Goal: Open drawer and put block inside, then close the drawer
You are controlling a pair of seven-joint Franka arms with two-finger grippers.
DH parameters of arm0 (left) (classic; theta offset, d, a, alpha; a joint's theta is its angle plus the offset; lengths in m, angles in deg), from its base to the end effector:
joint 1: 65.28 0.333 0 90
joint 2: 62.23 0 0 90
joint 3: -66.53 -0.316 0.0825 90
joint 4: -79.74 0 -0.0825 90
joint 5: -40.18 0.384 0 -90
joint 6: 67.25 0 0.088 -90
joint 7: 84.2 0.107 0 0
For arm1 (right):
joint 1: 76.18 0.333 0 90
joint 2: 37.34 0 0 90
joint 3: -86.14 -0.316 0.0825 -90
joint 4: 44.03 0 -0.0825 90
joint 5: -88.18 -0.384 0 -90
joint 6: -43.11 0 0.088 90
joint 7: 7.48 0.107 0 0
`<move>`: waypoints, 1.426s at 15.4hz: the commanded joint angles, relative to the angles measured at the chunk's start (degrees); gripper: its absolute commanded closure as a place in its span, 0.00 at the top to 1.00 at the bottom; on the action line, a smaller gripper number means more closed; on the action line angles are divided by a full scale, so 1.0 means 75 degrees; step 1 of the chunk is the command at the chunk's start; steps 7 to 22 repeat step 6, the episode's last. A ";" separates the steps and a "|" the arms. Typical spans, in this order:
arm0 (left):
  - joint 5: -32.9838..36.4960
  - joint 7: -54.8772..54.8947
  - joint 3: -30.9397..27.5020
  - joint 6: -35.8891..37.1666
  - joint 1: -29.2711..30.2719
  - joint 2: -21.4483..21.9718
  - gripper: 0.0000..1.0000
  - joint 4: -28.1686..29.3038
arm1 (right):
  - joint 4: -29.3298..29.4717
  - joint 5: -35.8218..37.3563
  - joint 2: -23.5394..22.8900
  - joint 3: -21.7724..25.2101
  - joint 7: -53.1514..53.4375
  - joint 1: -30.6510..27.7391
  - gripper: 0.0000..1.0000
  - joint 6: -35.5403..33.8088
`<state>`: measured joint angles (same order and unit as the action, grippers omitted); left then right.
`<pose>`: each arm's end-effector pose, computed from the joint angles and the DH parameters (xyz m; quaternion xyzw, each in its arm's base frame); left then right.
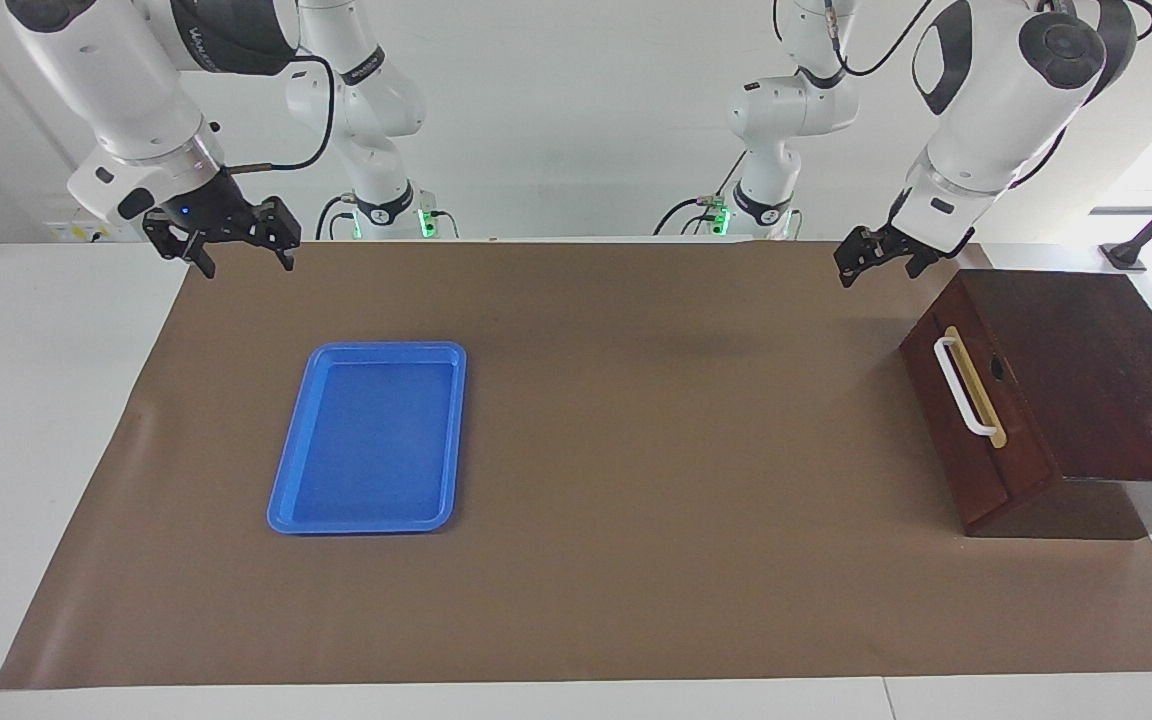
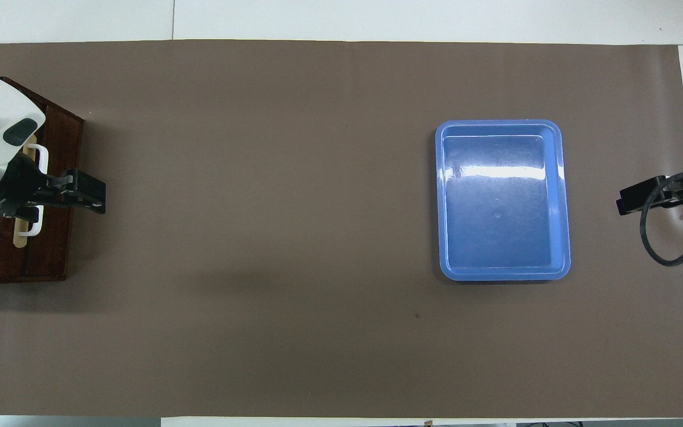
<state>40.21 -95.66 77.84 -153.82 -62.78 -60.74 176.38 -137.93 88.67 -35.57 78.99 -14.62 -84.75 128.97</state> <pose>0.5288 -0.0831 0.5795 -0.9969 -0.0233 0.0734 0.0160 0.5352 -0.0132 0.6035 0.9972 0.0496 -0.0551 0.0021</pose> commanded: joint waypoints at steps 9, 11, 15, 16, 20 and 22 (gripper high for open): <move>-0.0133 0.0109 -0.0125 -0.0329 -0.0158 0.0387 1.00 0.0322 | 0.0015 0.0134 0.0045 -0.0055 0.0121 -0.0099 1.00 -0.0128; -0.0133 0.0109 -0.0125 -0.0329 -0.0158 0.0387 1.00 0.0322 | 0.0015 0.0134 0.0045 -0.0055 0.0121 -0.0099 1.00 -0.0128; -0.0133 0.0109 -0.0125 -0.0329 -0.0158 0.0387 1.00 0.0322 | 0.0015 0.0134 0.0045 -0.0055 0.0121 -0.0099 1.00 -0.0128; -0.0133 0.0109 -0.0125 -0.0329 -0.0158 0.0387 1.00 0.0322 | 0.0015 0.0134 0.0045 -0.0055 0.0121 -0.0099 1.00 -0.0128; -0.0133 0.0109 -0.0125 -0.0329 -0.0158 0.0387 1.00 0.0322 | 0.0015 0.0134 0.0045 -0.0055 0.0121 -0.0099 1.00 -0.0128; -0.0133 0.0109 -0.0125 -0.0329 -0.0158 0.0387 1.00 0.0322 | 0.0015 0.0134 0.0045 -0.0055 0.0121 -0.0099 1.00 -0.0128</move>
